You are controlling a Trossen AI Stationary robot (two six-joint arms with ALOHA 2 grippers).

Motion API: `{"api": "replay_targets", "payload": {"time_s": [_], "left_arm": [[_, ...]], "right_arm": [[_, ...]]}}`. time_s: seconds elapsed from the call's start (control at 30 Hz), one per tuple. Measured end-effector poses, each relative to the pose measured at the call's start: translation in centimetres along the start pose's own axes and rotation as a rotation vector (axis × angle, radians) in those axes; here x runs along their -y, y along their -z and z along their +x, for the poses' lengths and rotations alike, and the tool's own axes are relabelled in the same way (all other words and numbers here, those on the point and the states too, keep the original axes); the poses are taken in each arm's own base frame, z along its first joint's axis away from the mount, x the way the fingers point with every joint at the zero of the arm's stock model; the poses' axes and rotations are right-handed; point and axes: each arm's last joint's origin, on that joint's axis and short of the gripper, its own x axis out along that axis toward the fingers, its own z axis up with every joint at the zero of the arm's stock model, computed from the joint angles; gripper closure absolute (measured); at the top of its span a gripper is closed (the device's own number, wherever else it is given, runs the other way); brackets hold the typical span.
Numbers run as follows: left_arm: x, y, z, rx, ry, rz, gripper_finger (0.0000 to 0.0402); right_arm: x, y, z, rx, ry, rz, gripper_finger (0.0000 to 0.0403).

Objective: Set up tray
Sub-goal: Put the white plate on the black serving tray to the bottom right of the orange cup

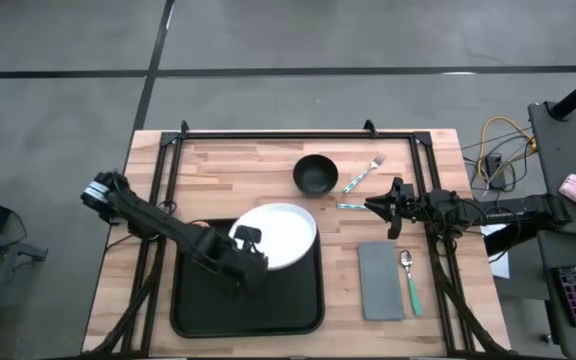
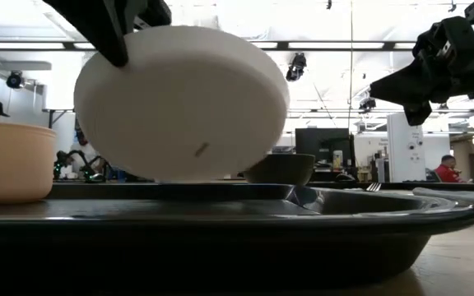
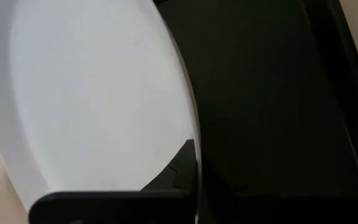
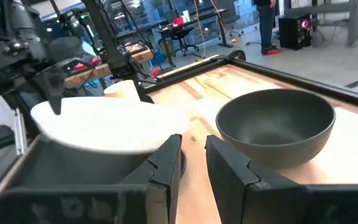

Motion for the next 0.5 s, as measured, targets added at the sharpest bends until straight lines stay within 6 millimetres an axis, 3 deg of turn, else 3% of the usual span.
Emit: {"api": "replay_targets", "payload": {"time_s": [0.17,0.5], "left_arm": [[1.7,-1.2,1.1,-0.067,-0.02,-0.013,0.0401],[5.6,-2.8,-0.3,-0.031,0.005,0.024,0.0401]], "right_arm": [[0.0,0.0,0.0,0.0,0.0,-0.004,0.0335],[0.0,0.0,0.0,-0.002,0.001,-0.008,0.0335]]}}
